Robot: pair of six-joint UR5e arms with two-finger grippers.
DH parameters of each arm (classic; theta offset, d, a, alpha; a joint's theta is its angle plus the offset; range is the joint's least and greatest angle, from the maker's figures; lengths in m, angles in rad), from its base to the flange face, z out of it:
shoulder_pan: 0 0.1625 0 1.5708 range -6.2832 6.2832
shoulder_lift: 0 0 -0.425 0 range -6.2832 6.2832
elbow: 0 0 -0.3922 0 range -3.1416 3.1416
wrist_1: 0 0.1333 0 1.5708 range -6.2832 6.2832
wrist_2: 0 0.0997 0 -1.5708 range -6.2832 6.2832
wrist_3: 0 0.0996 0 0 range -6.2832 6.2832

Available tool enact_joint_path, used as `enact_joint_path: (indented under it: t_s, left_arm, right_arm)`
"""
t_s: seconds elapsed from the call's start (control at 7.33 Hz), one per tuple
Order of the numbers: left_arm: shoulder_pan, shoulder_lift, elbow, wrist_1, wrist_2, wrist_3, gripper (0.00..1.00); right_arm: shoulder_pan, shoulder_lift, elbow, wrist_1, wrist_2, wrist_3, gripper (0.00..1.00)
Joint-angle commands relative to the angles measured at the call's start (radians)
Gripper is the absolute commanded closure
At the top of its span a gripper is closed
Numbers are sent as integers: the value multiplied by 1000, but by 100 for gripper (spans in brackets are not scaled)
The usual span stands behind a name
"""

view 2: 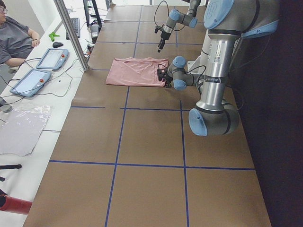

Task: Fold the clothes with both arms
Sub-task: 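Lower the left gripper to the shirt's near corner beside the right gripper, then move the right gripper to the shirt's other near corner and grasp both corners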

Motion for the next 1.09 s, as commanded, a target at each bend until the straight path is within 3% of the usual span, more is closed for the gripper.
enact_joint_path:
  t_s: [0.0, 0.82, 0.95]
  left_arm:
    - [11, -2, 13, 0, 0, -12, 47]
    - [38, -22, 10, 51, -7, 1, 47]
    - [38, -23, 10, 51, -7, 1, 55]
  right_arm:
    - [-1, 0, -1, 0, 0, 0, 0]
    - [-1, 0, -3, 0, 0, 0, 0]
    - [1, 0, -3, 0, 0, 0, 0]
